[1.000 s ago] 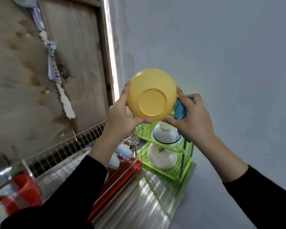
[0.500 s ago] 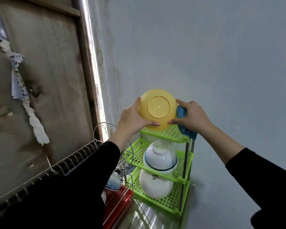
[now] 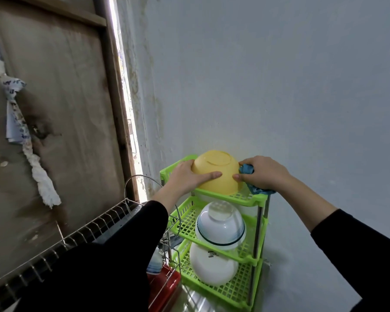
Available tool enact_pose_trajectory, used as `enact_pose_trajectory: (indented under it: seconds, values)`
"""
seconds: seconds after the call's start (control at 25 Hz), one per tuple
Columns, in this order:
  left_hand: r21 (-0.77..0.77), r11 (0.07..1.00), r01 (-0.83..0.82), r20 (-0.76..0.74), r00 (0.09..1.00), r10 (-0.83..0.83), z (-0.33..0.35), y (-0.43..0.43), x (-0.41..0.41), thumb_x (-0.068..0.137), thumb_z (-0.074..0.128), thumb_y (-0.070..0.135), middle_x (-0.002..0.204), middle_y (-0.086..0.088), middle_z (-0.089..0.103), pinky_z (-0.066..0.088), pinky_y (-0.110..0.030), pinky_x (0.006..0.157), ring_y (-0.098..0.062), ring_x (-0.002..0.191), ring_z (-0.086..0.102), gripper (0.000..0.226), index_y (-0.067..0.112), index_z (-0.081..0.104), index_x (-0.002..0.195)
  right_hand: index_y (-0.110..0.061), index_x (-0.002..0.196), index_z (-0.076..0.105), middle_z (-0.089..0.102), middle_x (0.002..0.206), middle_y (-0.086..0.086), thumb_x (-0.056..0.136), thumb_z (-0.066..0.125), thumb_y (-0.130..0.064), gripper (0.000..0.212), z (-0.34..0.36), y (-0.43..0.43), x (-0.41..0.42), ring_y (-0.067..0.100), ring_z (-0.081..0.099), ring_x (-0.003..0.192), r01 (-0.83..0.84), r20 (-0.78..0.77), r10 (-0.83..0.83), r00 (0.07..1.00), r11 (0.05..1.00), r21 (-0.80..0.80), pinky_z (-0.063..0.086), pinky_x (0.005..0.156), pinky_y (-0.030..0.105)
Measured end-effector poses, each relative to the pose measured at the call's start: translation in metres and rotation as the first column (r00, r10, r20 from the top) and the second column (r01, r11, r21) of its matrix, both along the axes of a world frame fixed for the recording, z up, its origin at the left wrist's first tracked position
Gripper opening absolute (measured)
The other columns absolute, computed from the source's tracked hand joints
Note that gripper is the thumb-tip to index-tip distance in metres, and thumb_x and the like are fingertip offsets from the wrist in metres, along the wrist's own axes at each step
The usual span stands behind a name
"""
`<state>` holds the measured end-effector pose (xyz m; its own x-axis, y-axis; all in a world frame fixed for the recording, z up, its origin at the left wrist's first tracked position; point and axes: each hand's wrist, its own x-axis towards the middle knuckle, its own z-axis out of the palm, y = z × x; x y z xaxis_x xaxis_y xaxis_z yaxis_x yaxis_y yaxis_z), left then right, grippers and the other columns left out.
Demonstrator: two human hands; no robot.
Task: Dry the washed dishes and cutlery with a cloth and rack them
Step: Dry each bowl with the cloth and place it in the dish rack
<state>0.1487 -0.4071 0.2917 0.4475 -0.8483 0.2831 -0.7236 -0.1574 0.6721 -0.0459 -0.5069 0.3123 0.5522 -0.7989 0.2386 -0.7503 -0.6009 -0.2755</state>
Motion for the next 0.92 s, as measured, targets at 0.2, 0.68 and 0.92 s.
enact_pose_trajectory:
  seconds: [0.2,0.68,0.92]
  values:
    - [0.059,0.998,-0.035,0.107,0.994,0.028,-0.007,0.004,-0.007,0.079,0.054,0.072,0.134,-0.008,0.054,0.037,-0.038,0.102,-0.028,0.125,0.048,0.082,0.012,0.047,0.135,-0.036,0.137,0.05,0.054,0.136,-0.001,0.078,0.069,-0.06,0.067,-0.001,0.007,-0.002,0.024,0.053,0.122,-0.025,0.016,0.025,1.0,0.999,-0.022,0.045,0.09,0.036]
    - [-0.257,0.957,-0.132,0.32,0.923,0.213,-0.014,0.109,-0.055,0.087,0.05,0.065,0.144,-0.001,0.05,0.03,-0.038,0.112,-0.017,0.135,0.042,0.068,0.021,0.049,0.14,-0.036,0.132,0.056,0.044,0.12,-0.004,0.084,0.072,-0.035,0.051,-0.001,0.092,-0.046,0.015,0.054,0.104,-0.255,0.442,0.363,0.82,0.924,-0.286,0.051,0.085,0.04]
    - [-0.269,0.937,-0.221,0.437,0.839,0.323,-0.039,0.215,-0.1,0.075,0.032,0.074,0.139,-0.001,0.055,0.032,-0.04,0.109,-0.016,0.133,0.046,0.086,0.017,0.054,0.135,-0.036,0.131,0.056,0.044,0.125,-0.003,0.086,0.071,-0.034,0.048,-0.032,0.186,-0.082,0.016,0.053,0.109,-0.355,0.458,0.454,0.765,0.889,-0.288,0.051,0.084,0.039]
